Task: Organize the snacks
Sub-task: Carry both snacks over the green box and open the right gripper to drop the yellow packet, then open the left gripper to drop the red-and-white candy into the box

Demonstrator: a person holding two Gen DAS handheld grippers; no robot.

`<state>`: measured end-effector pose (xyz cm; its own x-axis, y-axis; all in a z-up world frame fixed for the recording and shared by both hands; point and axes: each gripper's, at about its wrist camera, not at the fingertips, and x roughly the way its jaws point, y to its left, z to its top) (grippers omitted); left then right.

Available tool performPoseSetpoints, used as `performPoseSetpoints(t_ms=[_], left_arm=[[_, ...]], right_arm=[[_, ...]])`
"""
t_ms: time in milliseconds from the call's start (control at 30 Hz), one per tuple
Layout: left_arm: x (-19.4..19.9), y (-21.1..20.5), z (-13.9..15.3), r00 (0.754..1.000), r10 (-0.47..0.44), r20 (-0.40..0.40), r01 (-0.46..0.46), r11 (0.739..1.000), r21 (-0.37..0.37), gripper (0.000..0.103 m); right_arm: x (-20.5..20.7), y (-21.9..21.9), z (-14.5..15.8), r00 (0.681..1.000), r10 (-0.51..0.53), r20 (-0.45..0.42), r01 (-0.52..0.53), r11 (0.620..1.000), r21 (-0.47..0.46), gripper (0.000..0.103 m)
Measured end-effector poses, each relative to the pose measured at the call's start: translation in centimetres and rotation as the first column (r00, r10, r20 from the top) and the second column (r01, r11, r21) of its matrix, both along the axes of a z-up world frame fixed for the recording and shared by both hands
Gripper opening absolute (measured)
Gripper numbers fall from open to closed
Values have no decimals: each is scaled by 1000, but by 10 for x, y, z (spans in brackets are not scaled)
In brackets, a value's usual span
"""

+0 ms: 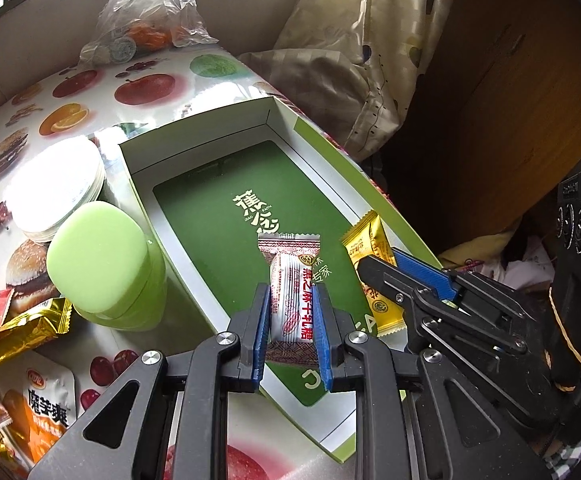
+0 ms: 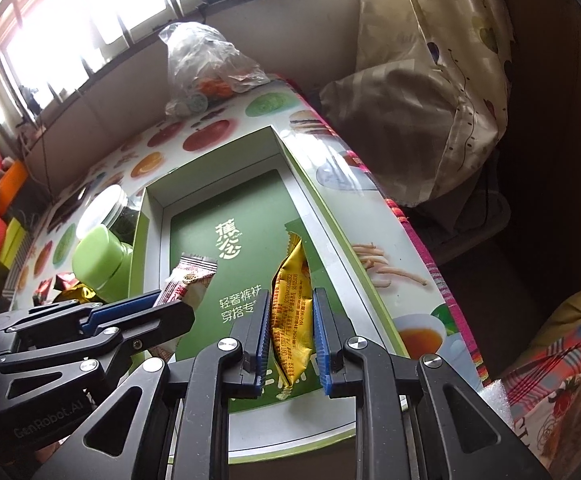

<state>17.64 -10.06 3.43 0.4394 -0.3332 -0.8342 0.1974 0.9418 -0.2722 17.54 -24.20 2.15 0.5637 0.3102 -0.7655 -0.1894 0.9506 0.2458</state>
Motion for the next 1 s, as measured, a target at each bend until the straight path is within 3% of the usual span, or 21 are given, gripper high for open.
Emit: performPoseSetpoints(t_ms=[100, 233, 700, 1000], left_arm=[[1, -1, -1, 1000, -6, -6, 6, 1000, -6, 23], [0, -1, -1, 1000, -6, -1, 5, 1000, -8, 36], [-16, 3, 8, 1000, 1, 18, -1, 1000, -3, 37], [-42, 12, 28, 995, 45, 88, -50, 997, 58, 43]], right_arm=[[0, 0, 0, 1000, 0, 2, 0, 1000, -1, 20], [0, -1, 1, 1000, -8, 1, 8, 1000, 5, 23], [-11, -4, 13, 999, -22, 23, 21, 1000, 9, 30], [-30, -4, 33, 997, -27, 70, 27, 1000, 0, 33]])
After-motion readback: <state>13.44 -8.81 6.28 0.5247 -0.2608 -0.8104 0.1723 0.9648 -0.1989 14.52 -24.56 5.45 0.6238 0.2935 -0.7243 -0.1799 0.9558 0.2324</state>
